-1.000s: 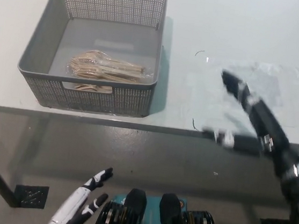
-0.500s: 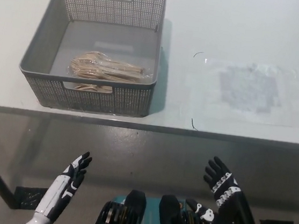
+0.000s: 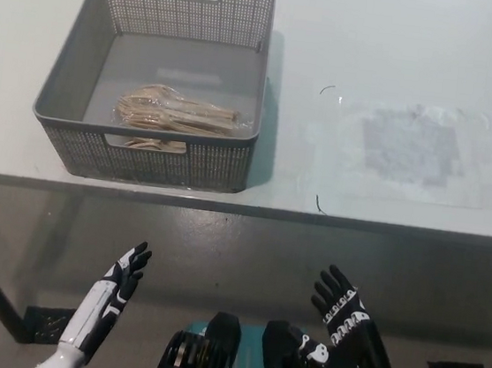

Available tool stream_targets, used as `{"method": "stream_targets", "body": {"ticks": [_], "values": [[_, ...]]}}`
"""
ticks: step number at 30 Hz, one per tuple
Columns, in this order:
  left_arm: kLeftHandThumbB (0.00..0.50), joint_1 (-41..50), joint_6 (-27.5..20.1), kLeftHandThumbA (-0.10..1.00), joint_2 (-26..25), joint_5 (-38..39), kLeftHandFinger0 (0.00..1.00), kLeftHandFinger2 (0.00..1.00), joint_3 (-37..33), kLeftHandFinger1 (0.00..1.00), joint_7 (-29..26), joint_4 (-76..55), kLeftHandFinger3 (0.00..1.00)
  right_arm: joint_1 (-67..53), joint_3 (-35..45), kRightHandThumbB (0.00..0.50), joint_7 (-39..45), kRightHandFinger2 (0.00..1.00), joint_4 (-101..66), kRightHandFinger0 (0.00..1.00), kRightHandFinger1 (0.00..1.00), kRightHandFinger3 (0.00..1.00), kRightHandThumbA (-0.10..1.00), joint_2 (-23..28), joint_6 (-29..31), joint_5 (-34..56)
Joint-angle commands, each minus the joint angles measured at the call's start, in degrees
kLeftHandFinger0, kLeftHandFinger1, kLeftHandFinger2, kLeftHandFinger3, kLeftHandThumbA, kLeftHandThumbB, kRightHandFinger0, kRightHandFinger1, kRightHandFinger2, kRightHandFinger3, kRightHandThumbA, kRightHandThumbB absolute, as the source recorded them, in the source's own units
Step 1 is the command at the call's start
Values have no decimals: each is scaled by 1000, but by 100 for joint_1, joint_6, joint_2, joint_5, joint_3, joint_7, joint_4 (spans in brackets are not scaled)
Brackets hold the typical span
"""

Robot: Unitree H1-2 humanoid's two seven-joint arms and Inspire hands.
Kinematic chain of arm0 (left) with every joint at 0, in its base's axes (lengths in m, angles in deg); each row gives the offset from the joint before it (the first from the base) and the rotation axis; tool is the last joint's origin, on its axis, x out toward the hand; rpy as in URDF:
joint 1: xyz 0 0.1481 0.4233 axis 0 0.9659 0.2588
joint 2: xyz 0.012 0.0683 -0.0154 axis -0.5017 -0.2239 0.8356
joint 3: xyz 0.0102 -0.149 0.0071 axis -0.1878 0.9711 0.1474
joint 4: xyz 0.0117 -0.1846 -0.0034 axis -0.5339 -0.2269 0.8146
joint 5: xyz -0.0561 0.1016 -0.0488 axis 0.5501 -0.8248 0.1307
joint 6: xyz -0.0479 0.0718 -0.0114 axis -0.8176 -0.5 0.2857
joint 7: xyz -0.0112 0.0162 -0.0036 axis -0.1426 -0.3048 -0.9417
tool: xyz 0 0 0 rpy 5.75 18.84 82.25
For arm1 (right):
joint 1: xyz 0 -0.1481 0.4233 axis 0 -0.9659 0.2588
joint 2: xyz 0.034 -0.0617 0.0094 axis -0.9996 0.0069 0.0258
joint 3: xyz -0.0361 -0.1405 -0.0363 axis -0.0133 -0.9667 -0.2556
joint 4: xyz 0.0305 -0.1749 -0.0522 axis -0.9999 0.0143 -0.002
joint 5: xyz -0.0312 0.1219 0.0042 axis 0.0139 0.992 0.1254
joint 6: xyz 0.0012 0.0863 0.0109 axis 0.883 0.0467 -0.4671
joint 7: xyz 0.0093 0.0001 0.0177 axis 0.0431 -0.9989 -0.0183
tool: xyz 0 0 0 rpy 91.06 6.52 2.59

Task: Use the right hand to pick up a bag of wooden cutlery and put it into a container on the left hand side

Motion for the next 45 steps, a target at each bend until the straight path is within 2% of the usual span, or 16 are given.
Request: {"method": "stream_targets", "body": {"ticks": [1, 3, 7, 11, 18, 22, 23, 28, 32, 40, 45], "values": [[394, -153, -215, 1000, 75, 231, 1000, 1000, 75, 1000, 169, 33, 1000, 182, -113, 114, -206, 1000, -27, 1000, 1000, 1000, 1000, -24, 463, -184], [393, -154, -215, 1000, 84, 305, 1000, 1000, 75, 1000, 249, 44, 1000, 198, -129, 109, -235, 1000, 0, 1000, 1000, 1000, 1000, -15, 512, -225], [353, -119, -196, 1000, 119, 486, 1000, 1000, 42, 1000, 472, 40, 1000, 204, -167, 103, -290, 1000, -9, 1000, 1000, 1000, 1000, 12, 495, -295], [340, -108, -192, 1000, 159, 548, 1000, 1000, 64, 1000, 540, 56, 1000, 225, -185, 118, -340, 1000, 20, 1000, 1000, 1000, 1000, 0, 580, -327], [306, -100, -103, 1000, 185, 651, 1000, 1000, 79, 1000, 681, 12, 1000, 268, -245, 111, -417, 1000, 27, 1000, 1000, 1000, 1000, 48, 631, -427], [333, -99, -108, 1000, 222, 643, 1000, 1000, 43, 1000, 765, 47, 1000, 303, -276, 110, -418, 1000, 24, 1000, 1000, 1000, 1000, 90, 607, -394], [355, -98, -116, 1000, 230, 551, 1000, 1000, 9, 1000, 760, 75, 1000, 302, -292, 80, -432, 1000, 25, 1000, 1000, 1000, 1000, 102, 639, -426], [335, -52, -177, 1000, 248, 389, 1000, 1000, -73, 1000, 784, 68, 1000, 315, -334, 55, -474, 1000, 75, 1000, 1000, 1000, 1000, 127, 675, -443], [365, -84, -201, 1000, 241, 384, 1000, 1000, -115, 1000, 823, 140, 1000, 340, -360, 41, -507, 1000, 77, 1000, 1000, 1000, 1000, 133, 650, -478], [371, -107, -208, 1000, 240, 350, 1000, 1000, -126, 1000, 833, 153, 1000, 385, -413, 1, -589, 1000, 107, 1000, 1000, 1000, 1000, 154, 658, -570], [377, -132, -215, 1000, 230, 313, 1000, 1000, -116, 1000, 823, 156, 1000, 400, -445, 0, -614, 1000, 118, 1000, 1000, 1000, 1000, 161, 625, -571]]}}
